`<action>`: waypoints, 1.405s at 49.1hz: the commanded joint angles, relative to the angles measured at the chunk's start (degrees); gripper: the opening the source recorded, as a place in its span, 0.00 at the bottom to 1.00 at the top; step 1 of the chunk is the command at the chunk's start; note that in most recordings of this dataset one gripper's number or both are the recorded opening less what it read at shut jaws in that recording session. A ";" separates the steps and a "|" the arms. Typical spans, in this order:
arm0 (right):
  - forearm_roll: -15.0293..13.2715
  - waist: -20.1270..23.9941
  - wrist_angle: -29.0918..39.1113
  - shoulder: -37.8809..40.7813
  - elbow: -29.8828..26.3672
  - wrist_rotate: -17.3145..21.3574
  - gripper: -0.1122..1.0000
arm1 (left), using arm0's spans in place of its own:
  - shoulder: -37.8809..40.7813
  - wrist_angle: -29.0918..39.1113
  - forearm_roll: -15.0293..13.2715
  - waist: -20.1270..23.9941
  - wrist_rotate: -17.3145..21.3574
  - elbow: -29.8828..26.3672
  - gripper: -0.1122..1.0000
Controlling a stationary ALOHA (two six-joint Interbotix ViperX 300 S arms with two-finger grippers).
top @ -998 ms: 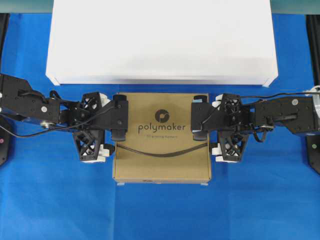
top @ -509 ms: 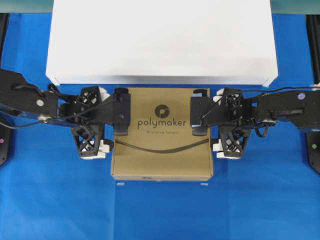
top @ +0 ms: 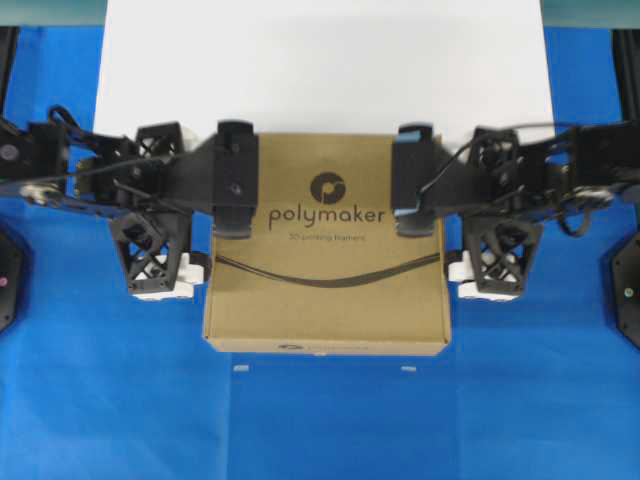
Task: Place the cardboard box on the stand after clamping it between your arms.
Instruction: 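Lift the clamped box and carry it back toward the white stand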
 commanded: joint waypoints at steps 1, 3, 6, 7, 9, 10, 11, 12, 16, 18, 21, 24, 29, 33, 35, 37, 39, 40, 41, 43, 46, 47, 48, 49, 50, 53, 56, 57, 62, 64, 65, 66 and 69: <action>0.79 0.00 -0.97 0.62 -6.33 0.26 1.00 | 0.00 -1.23 -0.18 0.18 -1.85 -7.12 0.87; 0.79 -0.09 -1.05 0.70 -5.98 0.18 0.99 | -0.09 -1.14 -0.18 0.18 -1.85 -7.12 0.87; 0.79 -0.18 -1.67 0.62 -5.54 0.26 1.00 | 0.00 -1.23 -0.18 0.18 -1.93 -7.12 0.87; 0.79 -0.18 -1.85 0.53 -5.45 0.26 1.00 | 0.00 -1.14 -0.18 0.18 -2.02 -7.12 0.87; 0.79 -0.26 -2.20 0.44 -5.27 0.26 0.99 | 0.00 -1.23 -0.18 0.09 -2.02 -7.12 0.87; 0.79 -0.26 -2.37 0.35 -5.19 0.26 0.99 | 0.00 -1.23 -0.18 0.09 -2.11 -7.12 0.87; 0.79 -0.26 -2.37 0.26 -5.10 0.18 0.99 | 0.00 -1.23 -0.18 0.09 -2.11 -7.12 0.87; 0.79 -0.26 -2.46 0.26 -5.10 0.18 0.99 | 0.00 -1.23 -0.26 0.09 -2.20 -7.12 0.87; 0.79 -0.44 -2.46 0.18 -4.83 0.09 1.00 | 0.00 -1.23 -0.18 0.18 -2.20 -7.12 0.87; 0.70 -0.70 -2.55 0.26 -4.66 -0.09 0.99 | 0.18 -1.23 -0.18 0.26 -2.20 -7.12 0.87; 0.70 -0.97 -2.72 0.26 -4.48 -0.18 0.99 | 0.26 -1.23 -0.18 0.62 -1.76 -7.03 0.87; 0.79 -1.32 -3.08 0.53 -4.31 -0.26 0.99 | 0.26 -1.32 -0.18 1.14 -1.49 -7.12 0.87; 0.79 -2.02 -4.22 0.62 -4.31 -1.05 0.99 | 0.35 -1.41 -0.18 2.20 -1.23 -7.47 0.87; 0.79 -2.99 -5.62 0.62 -4.31 -2.46 0.99 | 0.53 -1.41 -0.18 3.25 -1.05 -7.65 0.87; 0.79 -3.52 -6.15 0.62 -4.31 -3.25 0.99 | 0.62 -1.41 -0.18 3.78 -1.05 -7.73 0.87; 0.88 -4.13 -6.33 0.79 -4.39 -4.04 0.99 | 0.97 -1.41 -0.18 4.48 -0.97 -7.91 0.87; 0.88 -4.92 -6.50 1.14 -4.57 -5.01 0.99 | 1.05 -1.41 -0.18 5.01 -0.44 -8.09 0.87; 0.88 -5.27 -6.50 1.23 -4.57 -5.36 0.99 | 1.23 -1.41 -0.18 5.19 0.00 -8.17 0.87; 0.88 -5.54 -6.50 1.41 -4.57 -5.80 0.99 | 1.32 -1.41 -0.26 5.45 0.44 -8.26 0.87; 0.79 -6.15 -6.77 1.76 -4.66 -6.59 0.99 | 1.58 -1.41 -0.18 5.89 1.58 -8.53 0.87; 0.88 -7.29 -6.86 2.29 -4.83 -7.82 0.99 | 2.11 -1.41 -0.18 6.68 3.52 -8.88 0.87; 0.88 -7.65 -6.86 2.46 -4.83 -8.26 0.99 | 2.37 -1.32 -0.18 7.03 4.13 -9.05 0.87; 0.97 -8.00 -6.94 2.64 -4.92 -8.79 0.99 | 2.55 -1.41 -0.18 7.38 4.75 -9.23 0.87; 1.23 -8.35 -7.03 2.81 -5.01 -9.32 0.99 | 2.81 -1.41 -0.18 7.73 5.19 -9.40 0.87; 1.49 -8.79 -7.12 2.99 -5.10 -9.76 0.99 | 3.16 -1.49 -0.18 8.09 5.63 -9.49 0.87; 2.46 -10.20 -7.21 3.60 -5.71 -11.25 0.99 | 3.87 -1.41 -0.18 8.96 6.77 -10.02 0.87; 2.99 -11.43 -7.38 4.13 -6.33 -12.92 0.99 | 4.57 -1.41 -0.18 9.93 7.38 -10.46 0.87; 3.08 -11.87 -7.38 4.39 -6.50 -13.62 0.99 | 4.83 -1.41 -0.18 10.20 7.56 -10.63 0.87; 3.60 -13.89 -7.38 5.45 -7.29 -16.52 0.99 | 5.80 -1.41 -0.18 12.13 8.17 -11.34 0.87; 4.04 -14.59 -7.38 5.98 -7.73 -17.49 0.99 | 6.33 -1.41 -0.18 13.10 8.79 -11.60 0.87; 4.39 -15.03 -7.38 6.15 -7.91 -18.02 0.99 | 6.50 -1.41 -0.18 13.71 9.05 -11.69 0.87; 5.10 -15.73 -7.38 6.59 -8.35 -18.81 0.99 | 6.68 -1.41 -0.18 14.06 9.49 -11.78 0.87; 6.33 -16.96 -7.38 7.21 -9.05 -20.65 0.99 | 7.03 -1.41 -0.26 15.29 10.55 -12.30 0.87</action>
